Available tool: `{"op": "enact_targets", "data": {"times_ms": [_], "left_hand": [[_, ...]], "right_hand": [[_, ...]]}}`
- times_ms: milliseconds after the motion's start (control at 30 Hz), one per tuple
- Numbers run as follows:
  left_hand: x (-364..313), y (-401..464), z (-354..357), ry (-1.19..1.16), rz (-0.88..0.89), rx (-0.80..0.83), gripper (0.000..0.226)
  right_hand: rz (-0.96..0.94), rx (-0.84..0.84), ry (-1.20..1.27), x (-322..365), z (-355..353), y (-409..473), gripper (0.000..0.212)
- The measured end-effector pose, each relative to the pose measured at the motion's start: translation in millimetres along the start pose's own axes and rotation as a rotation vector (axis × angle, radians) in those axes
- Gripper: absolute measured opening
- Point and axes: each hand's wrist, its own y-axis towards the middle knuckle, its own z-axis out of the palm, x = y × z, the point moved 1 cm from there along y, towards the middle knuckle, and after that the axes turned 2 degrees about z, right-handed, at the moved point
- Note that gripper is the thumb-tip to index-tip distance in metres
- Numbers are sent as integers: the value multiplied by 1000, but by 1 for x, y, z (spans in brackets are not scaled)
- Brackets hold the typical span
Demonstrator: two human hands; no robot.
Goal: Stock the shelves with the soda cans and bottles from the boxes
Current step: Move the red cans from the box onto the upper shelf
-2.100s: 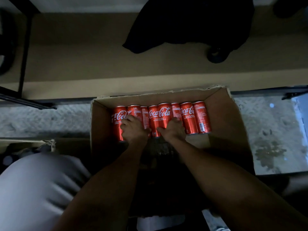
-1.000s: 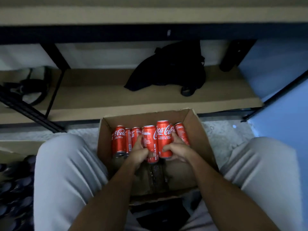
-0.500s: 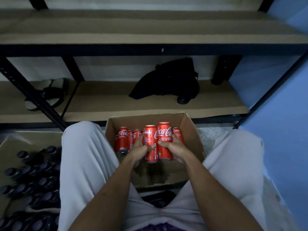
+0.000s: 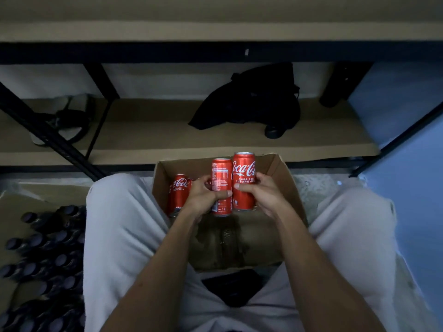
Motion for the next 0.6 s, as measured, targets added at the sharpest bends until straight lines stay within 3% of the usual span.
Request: {"op": "enact_targets", "data": {"times_ms": [333, 600], "left_hand": [[-25, 72, 16, 89, -59, -41, 84], [-111, 36, 16, 183, -81, -11, 85]], "right_hand": [[88, -54, -69, 25, -18, 61, 63], [122, -77, -98, 108, -27, 7, 61]]}}
